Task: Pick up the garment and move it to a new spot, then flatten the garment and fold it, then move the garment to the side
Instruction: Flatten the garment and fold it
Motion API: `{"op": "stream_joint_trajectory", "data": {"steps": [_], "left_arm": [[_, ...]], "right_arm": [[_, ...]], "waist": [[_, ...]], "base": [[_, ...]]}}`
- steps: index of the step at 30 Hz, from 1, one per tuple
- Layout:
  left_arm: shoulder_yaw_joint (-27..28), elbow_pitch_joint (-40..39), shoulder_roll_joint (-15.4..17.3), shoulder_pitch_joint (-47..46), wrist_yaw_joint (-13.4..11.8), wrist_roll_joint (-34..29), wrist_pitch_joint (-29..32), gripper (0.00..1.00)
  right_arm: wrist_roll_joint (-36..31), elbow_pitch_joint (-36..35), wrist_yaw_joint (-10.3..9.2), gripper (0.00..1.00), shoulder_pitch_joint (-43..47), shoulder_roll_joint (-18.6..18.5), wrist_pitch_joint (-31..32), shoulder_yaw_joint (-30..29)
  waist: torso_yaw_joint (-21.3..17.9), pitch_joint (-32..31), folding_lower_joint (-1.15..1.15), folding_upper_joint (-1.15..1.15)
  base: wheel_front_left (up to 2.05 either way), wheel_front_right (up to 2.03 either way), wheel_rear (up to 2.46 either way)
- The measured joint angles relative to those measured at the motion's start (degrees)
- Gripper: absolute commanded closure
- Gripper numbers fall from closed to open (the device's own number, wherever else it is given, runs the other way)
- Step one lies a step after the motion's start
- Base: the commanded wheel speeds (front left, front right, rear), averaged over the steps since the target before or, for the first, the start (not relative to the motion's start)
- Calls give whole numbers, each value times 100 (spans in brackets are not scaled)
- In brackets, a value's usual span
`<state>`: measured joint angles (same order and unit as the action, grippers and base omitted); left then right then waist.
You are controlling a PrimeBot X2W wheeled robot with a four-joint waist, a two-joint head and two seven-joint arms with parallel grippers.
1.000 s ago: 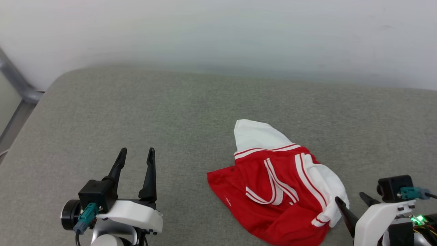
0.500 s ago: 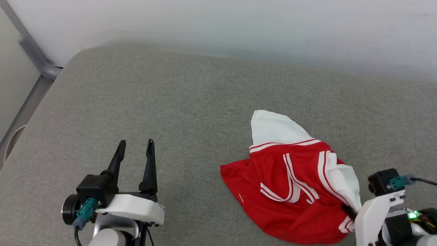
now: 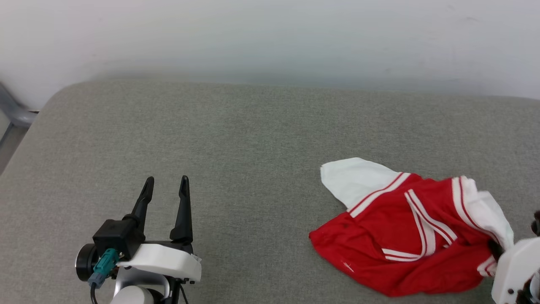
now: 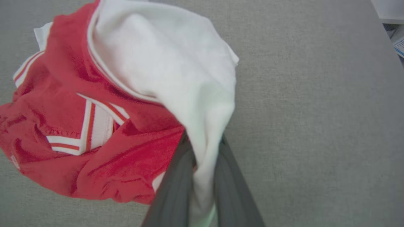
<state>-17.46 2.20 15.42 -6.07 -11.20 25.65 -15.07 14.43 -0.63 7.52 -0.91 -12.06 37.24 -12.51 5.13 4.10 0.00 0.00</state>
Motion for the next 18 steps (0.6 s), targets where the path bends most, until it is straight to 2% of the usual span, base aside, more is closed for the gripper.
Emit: {"op": "stream_joint_trajectory", "data": {"steps": [5, 9, 10, 11, 12, 18], "left_arm": [[-8, 16, 13, 11, 19, 13, 1, 0], [-33, 18, 21, 10, 18, 16, 33, 0], [-36, 12, 26, 10, 13, 19, 42, 0], [-41, 14, 34, 11, 13, 25, 77, 0], [-42, 15, 41, 12, 13, 26, 77, 0], [-65, 16, 55, 70, 3, 43, 123, 0]], "right_arm": [[-92, 688, 0, 100, 329, 465, -193, -827], [-66, 1214, 0, 100, 387, 700, -316, -1160], [-60, 1307, 0, 87, 387, 736, -361, -1180], [-46, 1424, 0, 25, 359, 790, -561, -1239], [-31, 1441, -1, 0, 335, 823, -780, -1281], [-134, 1270, -1, 0, 112, 879, -2134, -1201]], "waist": [[-176, -12, 0, 0], [-240, -27, 0, 0], [-252, -32, 0, 0], [-269, -41, 0, 0], [-277, -44, 0, 0], [-282, -125, 0, 0]], "base": [[0, 0, 0], [0, 0, 0], [0, 0, 0], [0, 0, 0], [0, 0, 0], [0, 0, 0]]}}
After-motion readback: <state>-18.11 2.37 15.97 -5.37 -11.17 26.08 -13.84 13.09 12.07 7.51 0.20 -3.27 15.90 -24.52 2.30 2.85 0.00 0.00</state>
